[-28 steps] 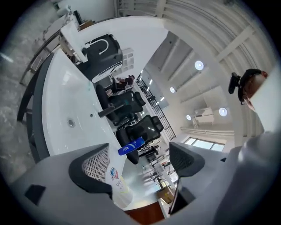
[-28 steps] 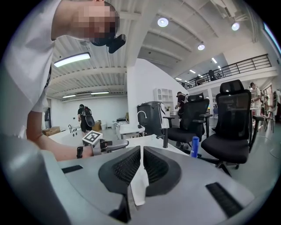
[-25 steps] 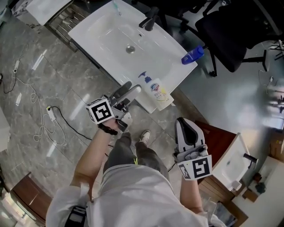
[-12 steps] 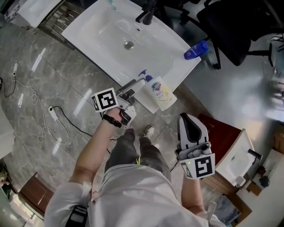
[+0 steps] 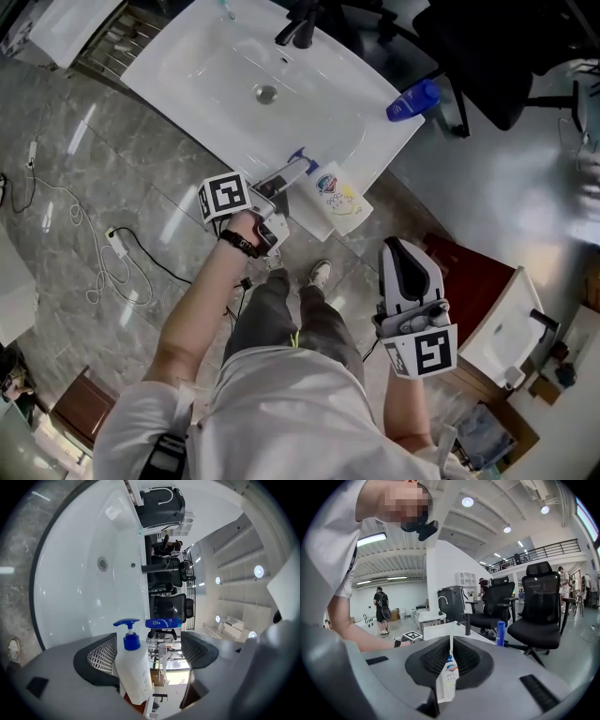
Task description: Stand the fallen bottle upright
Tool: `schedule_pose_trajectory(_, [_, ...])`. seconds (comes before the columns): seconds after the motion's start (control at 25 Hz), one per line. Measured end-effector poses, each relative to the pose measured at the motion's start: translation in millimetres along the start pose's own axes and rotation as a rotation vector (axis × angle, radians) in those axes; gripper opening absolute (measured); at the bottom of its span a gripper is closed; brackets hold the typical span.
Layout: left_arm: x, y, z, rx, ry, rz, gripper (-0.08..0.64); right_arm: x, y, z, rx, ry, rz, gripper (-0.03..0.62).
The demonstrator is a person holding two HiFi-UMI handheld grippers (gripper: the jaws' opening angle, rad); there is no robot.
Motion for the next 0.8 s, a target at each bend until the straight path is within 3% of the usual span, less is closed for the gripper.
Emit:
schedule_pose_trajectory(0.44, [-1.1,25.0,-7.5,-0.033,-0.066,-0.06,0.426,0.8,-1.5,14.8,0.049,0.027,0.015,0.046])
schedule_pose_trajectory(0.8, [-5.8,48.6,-10.9,-0.12,-0.037,-0.135,0.406,-3.6,-9.6,23.4,0.096,0.045,0.035,0.046])
Point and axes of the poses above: the fingertips, and each gripper's own axes: y forward along the fingers, z to its right, x out of its underside, the point moved 6 cm from there along -y, backward along the fingers, and after that the axes turned 7 degrees about z, right-handed, at the moved point
